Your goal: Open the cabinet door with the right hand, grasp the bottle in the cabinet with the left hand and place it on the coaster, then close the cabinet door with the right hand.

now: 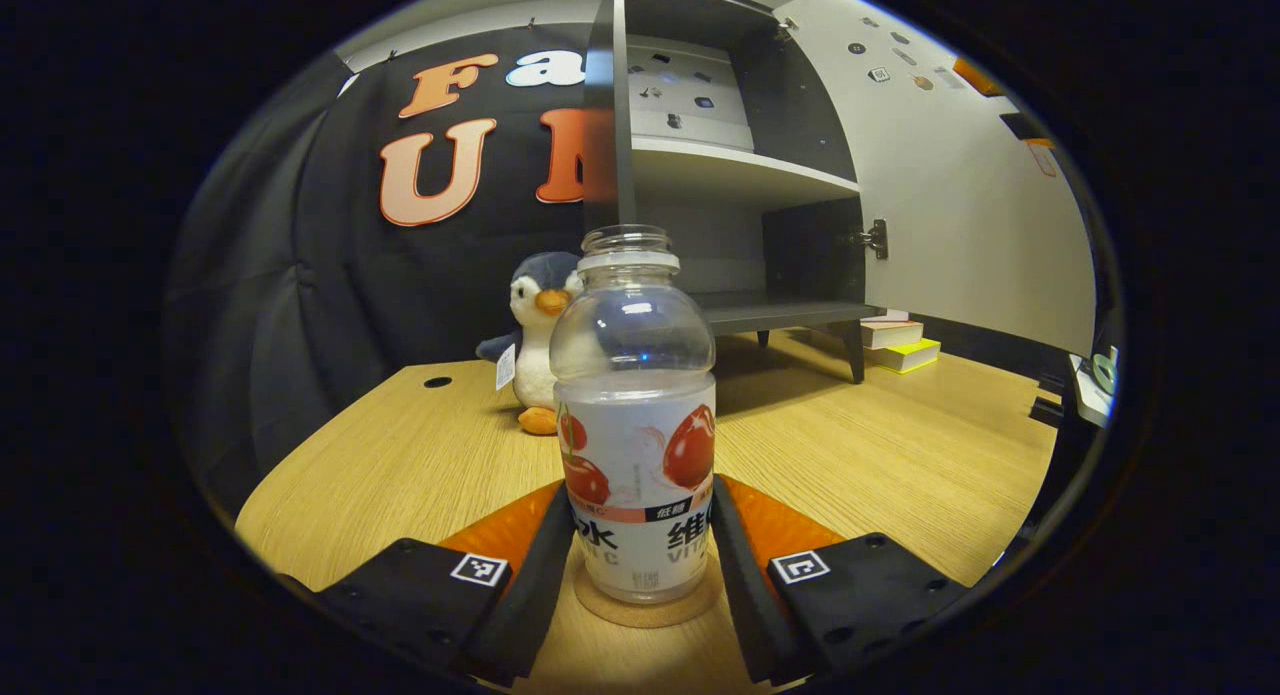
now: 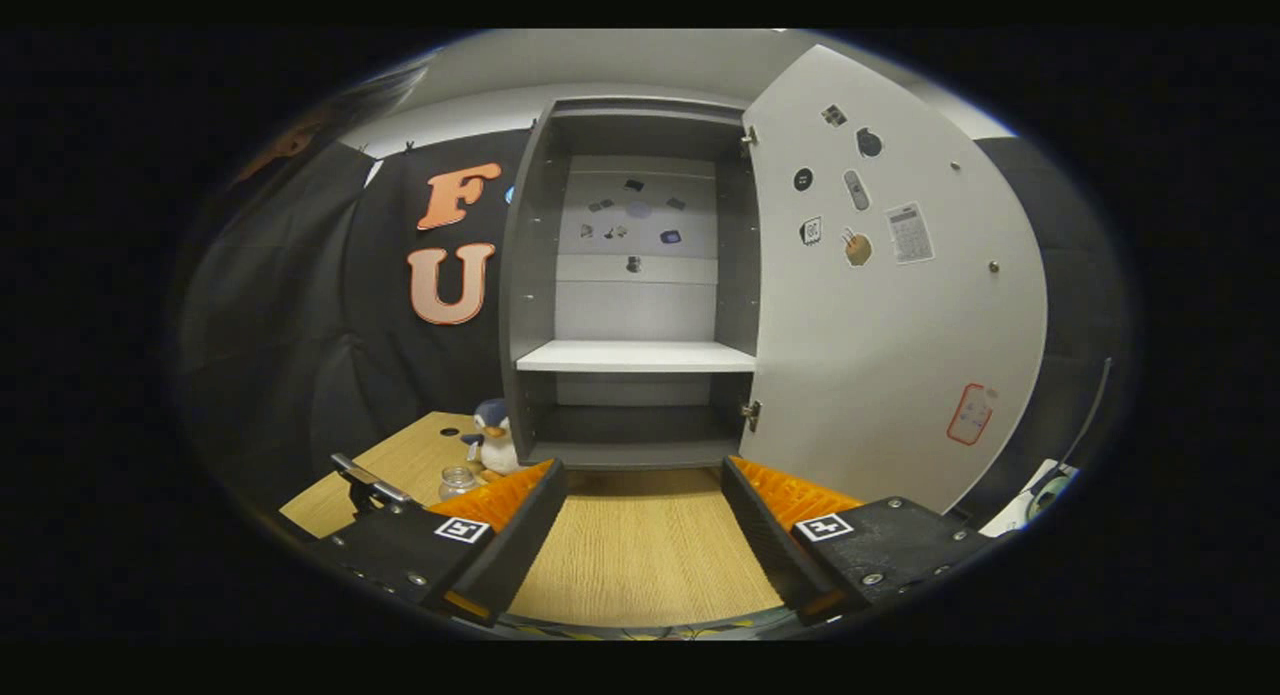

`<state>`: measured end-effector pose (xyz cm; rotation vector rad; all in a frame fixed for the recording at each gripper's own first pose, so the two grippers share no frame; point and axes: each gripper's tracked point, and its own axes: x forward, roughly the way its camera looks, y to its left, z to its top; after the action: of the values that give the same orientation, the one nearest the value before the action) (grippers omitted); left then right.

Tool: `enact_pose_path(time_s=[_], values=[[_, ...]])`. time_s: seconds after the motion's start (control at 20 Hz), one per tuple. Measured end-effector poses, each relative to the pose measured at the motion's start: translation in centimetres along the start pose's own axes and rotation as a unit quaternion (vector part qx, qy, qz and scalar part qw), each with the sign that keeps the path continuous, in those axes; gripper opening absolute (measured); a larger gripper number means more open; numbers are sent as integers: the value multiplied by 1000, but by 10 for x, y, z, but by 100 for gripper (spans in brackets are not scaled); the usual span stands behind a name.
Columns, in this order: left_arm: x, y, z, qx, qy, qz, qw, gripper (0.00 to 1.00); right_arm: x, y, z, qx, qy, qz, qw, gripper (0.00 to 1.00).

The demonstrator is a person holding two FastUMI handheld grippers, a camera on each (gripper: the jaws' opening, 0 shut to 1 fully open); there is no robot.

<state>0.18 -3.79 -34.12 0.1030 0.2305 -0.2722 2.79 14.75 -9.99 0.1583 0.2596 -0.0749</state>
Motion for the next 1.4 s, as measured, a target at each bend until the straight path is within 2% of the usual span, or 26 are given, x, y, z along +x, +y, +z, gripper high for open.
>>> enact_pose_path(time_s=[0.2,0.85,1.0,1.05,1.4], values=[[-6,-3,-1,28,2,-5,1000,81,-5,3,4,3,-1,5,1000,95],[-9,4,-4,-8,27,4,1000,86,-11,3,8,11,-2,12,1000,95],[-7,4,-1,-2,22,1,1000,88,-11,6,6,16,1,14,1000,95],[-7,3,2,-1,18,-2,1000,95,-11,8,6,18,2,16,1000,95],[-2,13,37,0,-17,5,1000,94,-15,17,13,19,0,15,1000,95]])
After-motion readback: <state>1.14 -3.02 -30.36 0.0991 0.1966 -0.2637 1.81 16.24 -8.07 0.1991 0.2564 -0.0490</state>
